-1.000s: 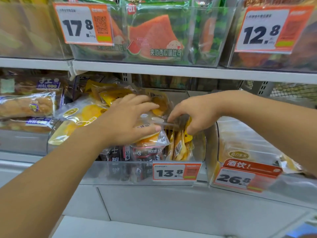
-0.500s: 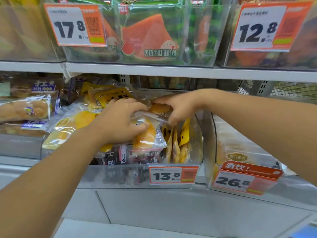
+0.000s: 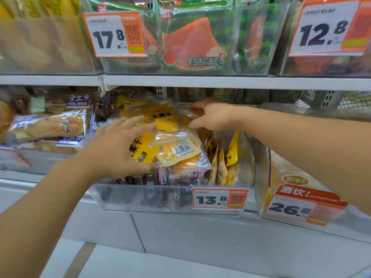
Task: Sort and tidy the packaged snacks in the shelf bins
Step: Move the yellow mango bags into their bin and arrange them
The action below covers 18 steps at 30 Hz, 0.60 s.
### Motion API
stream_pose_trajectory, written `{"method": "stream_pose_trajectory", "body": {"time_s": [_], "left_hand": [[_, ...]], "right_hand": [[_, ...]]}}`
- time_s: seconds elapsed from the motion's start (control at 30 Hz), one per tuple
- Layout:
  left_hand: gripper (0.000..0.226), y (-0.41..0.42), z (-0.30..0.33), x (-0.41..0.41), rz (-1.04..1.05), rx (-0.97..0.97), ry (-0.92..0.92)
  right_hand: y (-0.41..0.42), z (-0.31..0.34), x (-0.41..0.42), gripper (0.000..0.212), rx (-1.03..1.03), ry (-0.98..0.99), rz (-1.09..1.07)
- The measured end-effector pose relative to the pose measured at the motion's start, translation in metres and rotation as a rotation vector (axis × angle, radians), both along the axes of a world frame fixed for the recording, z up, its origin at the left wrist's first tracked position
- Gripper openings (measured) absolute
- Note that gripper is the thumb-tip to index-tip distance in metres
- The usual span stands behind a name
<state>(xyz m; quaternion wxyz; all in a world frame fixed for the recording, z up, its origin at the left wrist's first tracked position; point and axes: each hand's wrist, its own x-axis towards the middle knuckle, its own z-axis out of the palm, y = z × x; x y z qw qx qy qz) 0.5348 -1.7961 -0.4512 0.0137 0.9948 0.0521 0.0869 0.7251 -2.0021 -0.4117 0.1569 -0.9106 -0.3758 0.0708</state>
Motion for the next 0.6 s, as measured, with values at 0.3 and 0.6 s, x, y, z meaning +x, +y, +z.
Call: {"method": "stream_pose_trajectory", "body": {"time_s": [0.3,0.6], "left_hand": [[0.094,0.012,0.004,0.010,-0.056,-0.281,-0.254],[0.100,0.013,0.003,0.029,0.111,-0.016,-0.306]], "right_hand": [[0.026,0.000,-0.006,0.044,0.141,0.156,0.078],[0.063,-0.010,-0.003,0.059,0.002,-0.024,0.233]]}}
